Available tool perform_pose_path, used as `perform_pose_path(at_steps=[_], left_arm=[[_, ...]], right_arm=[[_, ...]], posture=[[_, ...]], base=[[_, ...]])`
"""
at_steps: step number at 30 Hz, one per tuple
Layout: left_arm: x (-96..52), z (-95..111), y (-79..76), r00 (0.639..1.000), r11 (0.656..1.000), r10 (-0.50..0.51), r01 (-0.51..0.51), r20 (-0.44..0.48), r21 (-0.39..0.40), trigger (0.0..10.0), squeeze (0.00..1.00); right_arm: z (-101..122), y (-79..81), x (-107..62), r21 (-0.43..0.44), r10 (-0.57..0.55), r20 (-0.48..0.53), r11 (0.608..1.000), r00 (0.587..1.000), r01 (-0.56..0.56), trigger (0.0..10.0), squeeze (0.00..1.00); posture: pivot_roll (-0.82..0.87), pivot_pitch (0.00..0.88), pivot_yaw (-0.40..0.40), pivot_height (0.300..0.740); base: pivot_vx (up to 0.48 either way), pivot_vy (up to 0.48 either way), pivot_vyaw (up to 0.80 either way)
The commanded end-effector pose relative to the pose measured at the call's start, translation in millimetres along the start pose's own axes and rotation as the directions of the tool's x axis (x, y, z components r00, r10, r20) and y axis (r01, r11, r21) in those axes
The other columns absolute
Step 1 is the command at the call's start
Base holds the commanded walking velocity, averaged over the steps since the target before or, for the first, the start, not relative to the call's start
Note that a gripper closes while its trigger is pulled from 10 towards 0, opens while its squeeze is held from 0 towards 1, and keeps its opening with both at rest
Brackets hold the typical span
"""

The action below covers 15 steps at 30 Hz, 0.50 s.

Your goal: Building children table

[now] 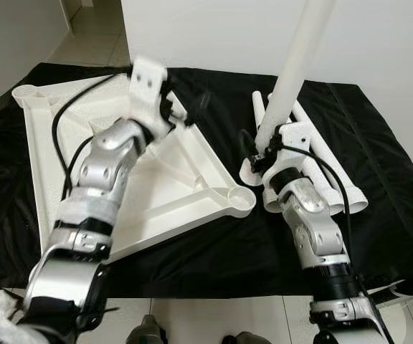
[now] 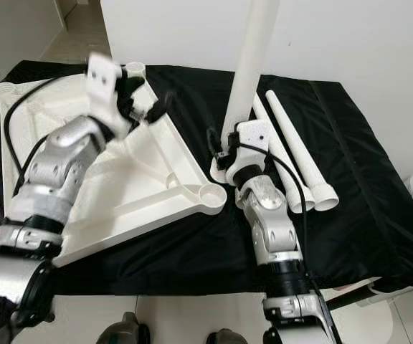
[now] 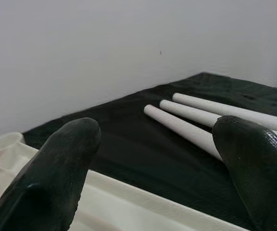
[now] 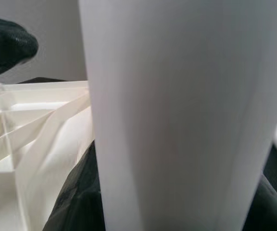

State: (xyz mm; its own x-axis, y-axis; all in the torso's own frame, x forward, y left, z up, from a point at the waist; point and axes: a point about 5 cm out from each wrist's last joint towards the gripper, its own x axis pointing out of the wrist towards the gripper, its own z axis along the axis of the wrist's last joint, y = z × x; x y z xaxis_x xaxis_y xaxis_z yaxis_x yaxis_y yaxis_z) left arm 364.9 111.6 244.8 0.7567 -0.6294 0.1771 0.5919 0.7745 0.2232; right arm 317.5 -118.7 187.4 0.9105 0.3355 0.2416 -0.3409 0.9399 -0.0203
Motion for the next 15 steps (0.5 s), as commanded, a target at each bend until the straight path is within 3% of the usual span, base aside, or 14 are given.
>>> perform_pose_path(at_steps=[1, 8, 15], left_arm=[[-2.0, -1.3, -12.8, 0.986, 0.986, -0.165, 0.165, -0.014, 0.005, 10.0, 0.0], [-14.0, -15.1, -23.0, 0.966, 0.967, -0.254, 0.252, -0.057, -0.031, 10.0, 0.0], [-35.4, -19.7, -40.5, 0.899, 0.901, -0.433, 0.43, -0.062, -0.062, 10.0, 0.0]], right_arm=[[10.7, 8.0, -3.0, 0.01, 0.035, 0.082, 0.999, 0.996, -0.036, 10.0, 0.0], [11.8, 14.3, -7.3, 0.025, 0.043, 0.118, 0.999, 0.992, -0.046, 10.0, 0.0], [2.4, 14.3, -14.2, 0.022, 0.026, 0.116, 0.999, 0.993, -0.029, 10.0, 0.0]], posture=[[0.07, 0.0, -0.054, 0.74], [0.07, 0.0, -0.049, 0.74], [0.08, 0.0, -0.049, 0.74]], base=[[0.0, 0.0, 0.0], [0.0, 0.0, 0.0], [0.0, 0.0, 0.0]])
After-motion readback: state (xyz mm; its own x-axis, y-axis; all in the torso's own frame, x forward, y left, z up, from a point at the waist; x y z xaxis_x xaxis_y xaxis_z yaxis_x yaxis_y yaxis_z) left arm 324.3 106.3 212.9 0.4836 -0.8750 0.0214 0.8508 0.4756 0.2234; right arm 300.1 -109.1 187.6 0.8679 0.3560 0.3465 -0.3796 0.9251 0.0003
